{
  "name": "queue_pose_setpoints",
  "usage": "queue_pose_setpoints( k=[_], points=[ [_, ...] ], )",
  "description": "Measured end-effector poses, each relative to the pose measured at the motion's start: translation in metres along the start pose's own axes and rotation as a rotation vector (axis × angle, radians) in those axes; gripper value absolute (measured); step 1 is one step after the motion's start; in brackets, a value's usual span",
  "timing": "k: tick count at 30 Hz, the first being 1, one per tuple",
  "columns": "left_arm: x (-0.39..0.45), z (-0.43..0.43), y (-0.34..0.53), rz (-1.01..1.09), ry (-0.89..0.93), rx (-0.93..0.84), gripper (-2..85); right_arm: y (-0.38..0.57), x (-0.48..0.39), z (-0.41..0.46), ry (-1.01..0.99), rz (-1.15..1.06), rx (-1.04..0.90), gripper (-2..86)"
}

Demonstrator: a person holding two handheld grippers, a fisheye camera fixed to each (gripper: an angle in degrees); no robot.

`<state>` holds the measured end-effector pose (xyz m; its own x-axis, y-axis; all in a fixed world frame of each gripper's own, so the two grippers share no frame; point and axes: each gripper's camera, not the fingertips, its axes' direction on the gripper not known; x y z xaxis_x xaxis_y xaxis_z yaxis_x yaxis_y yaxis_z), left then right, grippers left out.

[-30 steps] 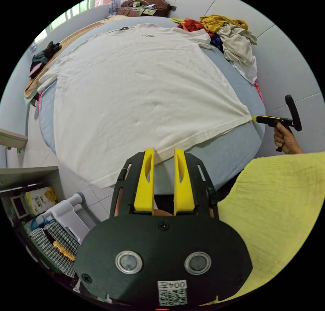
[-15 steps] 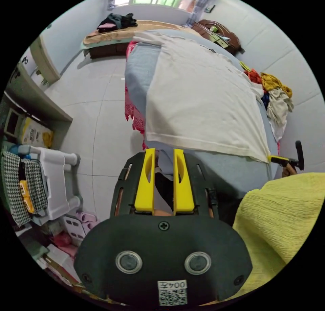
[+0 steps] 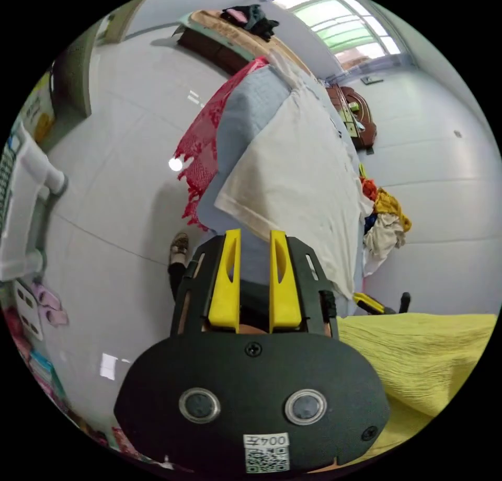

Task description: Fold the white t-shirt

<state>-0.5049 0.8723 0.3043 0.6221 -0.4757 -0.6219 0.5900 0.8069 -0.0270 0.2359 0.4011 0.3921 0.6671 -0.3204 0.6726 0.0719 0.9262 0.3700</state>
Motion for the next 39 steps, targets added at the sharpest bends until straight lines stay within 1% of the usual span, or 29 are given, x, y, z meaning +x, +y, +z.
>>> queue_pose_setpoints(
  k=[2,3,5,7,9,12,13,14,17,20,21,23,28,32,39],
  points=[
    [0.016,-0.014,-0.002,0.159,-0.027,0.007,7.5,0.008,0.003,-0.001,0.004,0.007,0.004,9.4],
    [0.021,-0.014,-0.002,0.204,-0.032,-0.005,7.5,0.012,0.005,-0.002,-0.018,-0.004,0.010,9.5],
    [0.035,-0.011,0.000,0.359,-0.069,-0.062,7.9,0.013,-0.002,-0.005,-0.024,-0.065,0.028,9.5],
    [0.030,-0.006,0.004,0.392,-0.097,-0.091,8.6,0.006,-0.016,-0.007,-0.057,-0.144,0.047,9.6],
    [0.009,-0.006,0.007,0.333,-0.084,-0.088,9.2,-0.004,-0.026,-0.009,-0.109,-0.185,0.069,9.7],
    [-0.050,-0.018,0.013,0.167,-0.032,-0.041,10.3,-0.023,-0.035,-0.010,-0.163,-0.213,0.077,9.4],
    [-0.081,-0.024,0.014,0.078,0.019,-0.024,10.8,-0.027,-0.032,-0.011,-0.177,-0.193,0.081,9.2],
    [-0.114,-0.028,0.015,-0.027,0.123,-0.003,11.3,-0.028,-0.029,-0.011,-0.186,-0.178,0.081,9.0],
    [-0.190,-0.037,0.025,-0.244,0.361,0.104,12.1,-0.025,-0.003,-0.016,-0.257,-0.071,0.085,8.6],
    [-0.244,-0.028,0.040,-0.347,0.469,0.115,12.6,-0.015,0.027,-0.024,-0.313,0.044,0.097,8.6],
    [-0.254,-0.026,0.044,-0.371,0.479,0.118,12.7,-0.011,0.038,-0.026,-0.329,0.083,0.096,8.6],
    [-0.288,-0.014,0.064,-0.472,0.537,0.161,13.1,-0.006,0.052,-0.030,-0.340,0.133,0.094,8.5],
    [-0.325,0.007,0.079,-0.534,0.661,0.245,13.5,0.004,0.082,-0.044,-0.372,0.245,0.091,8.2],
    [-0.348,0.018,0.076,-0.532,0.759,0.293,12.8,0.006,0.091,-0.050,-0.348,0.257,0.059,7.9],
    [-0.366,0.016,0.081,-0.506,0.803,0.346,8.7,0.007,0.109,-0.058,-0.313,0.271,0.029,7.6]
  ],
)
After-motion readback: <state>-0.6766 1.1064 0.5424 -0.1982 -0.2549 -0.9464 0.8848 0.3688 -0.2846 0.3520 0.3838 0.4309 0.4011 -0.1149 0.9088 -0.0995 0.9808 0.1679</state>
